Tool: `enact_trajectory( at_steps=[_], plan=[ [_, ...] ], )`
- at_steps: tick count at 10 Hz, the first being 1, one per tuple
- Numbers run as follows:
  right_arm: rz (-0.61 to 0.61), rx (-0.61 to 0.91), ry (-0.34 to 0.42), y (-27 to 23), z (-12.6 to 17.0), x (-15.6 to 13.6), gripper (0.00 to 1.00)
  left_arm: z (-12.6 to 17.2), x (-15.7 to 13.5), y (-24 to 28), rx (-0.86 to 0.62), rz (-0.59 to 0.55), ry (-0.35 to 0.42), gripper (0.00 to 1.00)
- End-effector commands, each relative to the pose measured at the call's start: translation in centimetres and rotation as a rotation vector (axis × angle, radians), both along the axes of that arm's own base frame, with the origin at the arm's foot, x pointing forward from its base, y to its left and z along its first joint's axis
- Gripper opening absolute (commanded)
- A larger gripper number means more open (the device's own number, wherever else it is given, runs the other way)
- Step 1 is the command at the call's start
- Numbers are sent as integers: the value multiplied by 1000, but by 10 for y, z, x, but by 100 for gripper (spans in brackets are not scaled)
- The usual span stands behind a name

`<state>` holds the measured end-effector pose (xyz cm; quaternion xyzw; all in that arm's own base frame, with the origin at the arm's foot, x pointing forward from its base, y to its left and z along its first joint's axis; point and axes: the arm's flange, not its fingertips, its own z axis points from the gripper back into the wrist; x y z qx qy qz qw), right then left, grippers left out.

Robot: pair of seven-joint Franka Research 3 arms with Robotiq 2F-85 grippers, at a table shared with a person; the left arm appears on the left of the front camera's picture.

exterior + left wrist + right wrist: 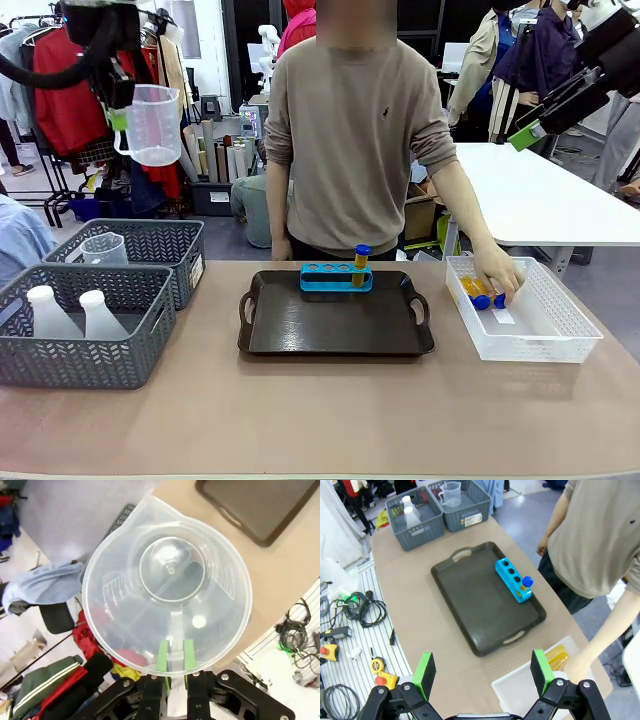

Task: Prepare the laboratory tools.
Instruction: Pick up one Large Measuring Cup and place it on the Handle tray.

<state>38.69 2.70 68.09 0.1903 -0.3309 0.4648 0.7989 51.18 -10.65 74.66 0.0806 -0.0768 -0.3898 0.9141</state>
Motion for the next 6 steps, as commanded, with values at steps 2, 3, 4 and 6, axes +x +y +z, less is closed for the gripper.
enact_trajectory(
  at_steps=[2,3,4,6],
  plan=[
    [21,20,-13,0,1,1,100,2,3,16,-47,-23,3,0],
    [21,20,-13,0,1,1,100,7,-3,2,-11,-13,-9,0],
    [21,20,-13,0,1,1,100,7,-3,2,-11,-13,-9,0],
    [21,20,-13,0,1,1,100,7,-3,2,-11,-13,-9,0]
  ],
)
